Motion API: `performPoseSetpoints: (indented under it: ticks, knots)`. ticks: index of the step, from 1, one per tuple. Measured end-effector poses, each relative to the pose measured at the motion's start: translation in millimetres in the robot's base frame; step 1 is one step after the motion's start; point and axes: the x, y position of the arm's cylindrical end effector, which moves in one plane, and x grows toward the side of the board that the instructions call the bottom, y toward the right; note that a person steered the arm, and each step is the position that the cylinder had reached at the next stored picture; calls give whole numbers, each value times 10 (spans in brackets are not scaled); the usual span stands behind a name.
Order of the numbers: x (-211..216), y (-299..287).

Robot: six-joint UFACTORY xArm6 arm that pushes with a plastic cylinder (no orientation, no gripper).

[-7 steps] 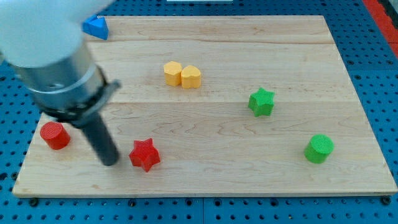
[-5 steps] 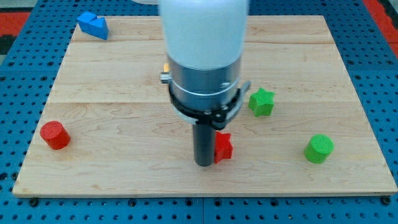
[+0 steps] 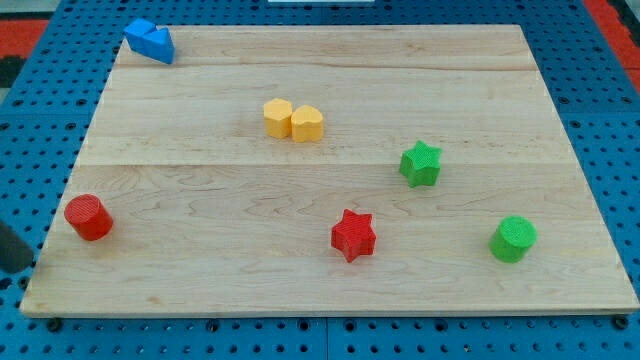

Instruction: Put the red blocks together at the bottom center of the board

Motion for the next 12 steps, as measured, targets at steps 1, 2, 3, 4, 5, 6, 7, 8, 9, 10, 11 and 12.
performPoseSetpoints:
  ticks: [1,2,3,4,5,6,7,8,9,10,11,12]
  knots:
    - [-350,164]
    - [-376,876]
    - [-376,1777]
    - [-376,1570]
    - [-516,1006]
    - [-804,1314]
    - [-725,1998]
    - [-475,2609]
    - [-509,2663]
    - [-741,2817]
    - [-768,3380]
    - [-580,3895]
